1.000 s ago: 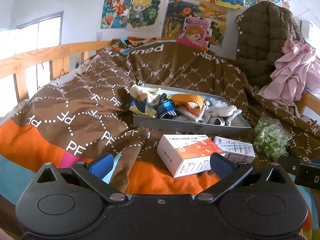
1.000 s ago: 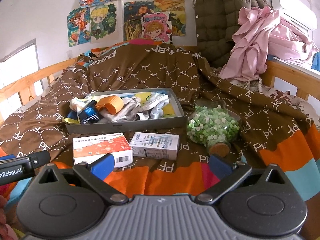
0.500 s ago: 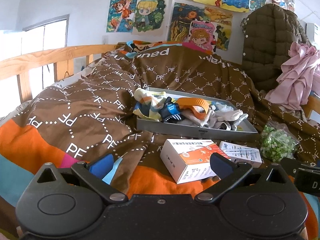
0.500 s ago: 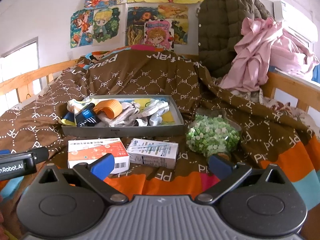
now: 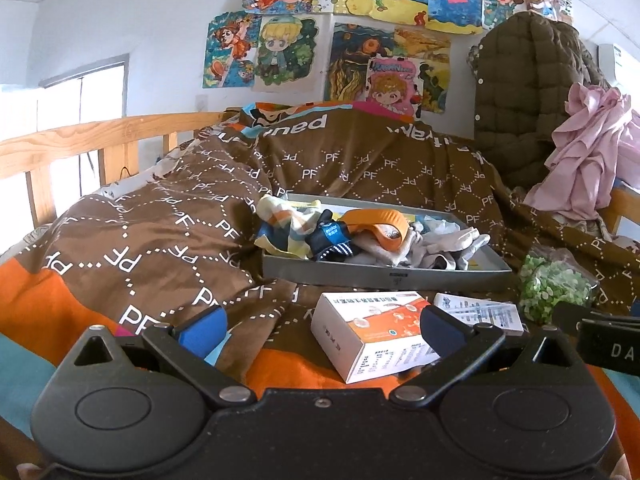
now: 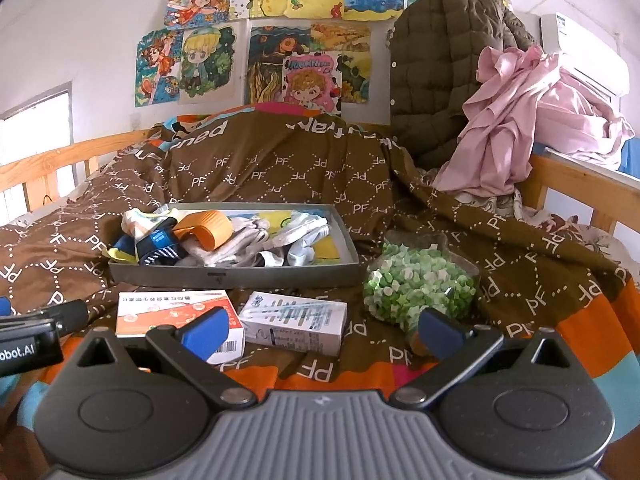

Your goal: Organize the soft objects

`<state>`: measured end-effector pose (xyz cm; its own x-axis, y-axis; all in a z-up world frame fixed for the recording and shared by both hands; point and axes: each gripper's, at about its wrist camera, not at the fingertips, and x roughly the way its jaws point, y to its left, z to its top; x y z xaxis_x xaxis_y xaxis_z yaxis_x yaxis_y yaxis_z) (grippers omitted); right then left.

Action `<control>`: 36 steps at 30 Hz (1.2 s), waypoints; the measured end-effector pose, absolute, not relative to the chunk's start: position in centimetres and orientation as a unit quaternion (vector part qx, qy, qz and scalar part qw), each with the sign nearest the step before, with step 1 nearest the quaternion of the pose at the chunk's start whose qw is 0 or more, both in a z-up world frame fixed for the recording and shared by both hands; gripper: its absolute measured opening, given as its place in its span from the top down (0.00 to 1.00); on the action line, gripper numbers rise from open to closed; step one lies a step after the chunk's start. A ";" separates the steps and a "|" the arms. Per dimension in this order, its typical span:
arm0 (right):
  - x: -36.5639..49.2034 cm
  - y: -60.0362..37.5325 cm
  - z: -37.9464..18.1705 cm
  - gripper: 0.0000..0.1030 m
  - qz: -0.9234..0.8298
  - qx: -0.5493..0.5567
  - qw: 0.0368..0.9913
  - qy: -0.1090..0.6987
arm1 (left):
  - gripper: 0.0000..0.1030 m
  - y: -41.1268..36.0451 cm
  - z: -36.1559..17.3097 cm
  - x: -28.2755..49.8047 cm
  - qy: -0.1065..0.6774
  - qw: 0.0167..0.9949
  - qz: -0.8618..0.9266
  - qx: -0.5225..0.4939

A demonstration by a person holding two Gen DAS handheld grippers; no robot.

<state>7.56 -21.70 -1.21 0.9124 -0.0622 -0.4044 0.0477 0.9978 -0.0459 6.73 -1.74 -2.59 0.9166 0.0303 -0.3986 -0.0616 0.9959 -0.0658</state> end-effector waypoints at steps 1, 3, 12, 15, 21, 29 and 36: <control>7.5 -21.6 -1.2 0.00 -0.028 -0.020 0.978 0.207 | 0.01 -1.7 -2.6 6.8 0.204 0.978 0.024 -0.038; 7.5 -21.5 -1.3 0.00 -0.027 -0.024 0.978 0.206 | 0.01 -1.7 -2.7 6.8 0.207 0.977 0.026 -0.039; 7.7 -21.5 -1.3 0.00 -0.031 -0.030 0.979 0.199 | 0.01 -1.5 -2.9 6.9 0.210 0.977 0.026 -0.037; 7.8 -21.5 -1.3 0.00 -0.029 -0.031 0.979 0.200 | 0.01 -1.5 -2.8 6.9 0.210 0.977 0.026 -0.038; 7.8 -21.6 -1.4 0.00 -0.029 -0.030 0.978 0.204 | 0.01 -1.6 -2.9 6.9 0.211 0.976 0.026 -0.036; 7.7 -21.6 -1.5 0.00 -0.029 -0.029 0.978 0.204 | 0.01 -1.5 -2.9 6.9 0.210 0.977 0.026 -0.037; 7.7 -21.6 -1.5 0.00 -0.029 -0.030 0.978 0.204 | 0.01 -1.5 -3.0 6.9 0.211 0.977 0.026 -0.036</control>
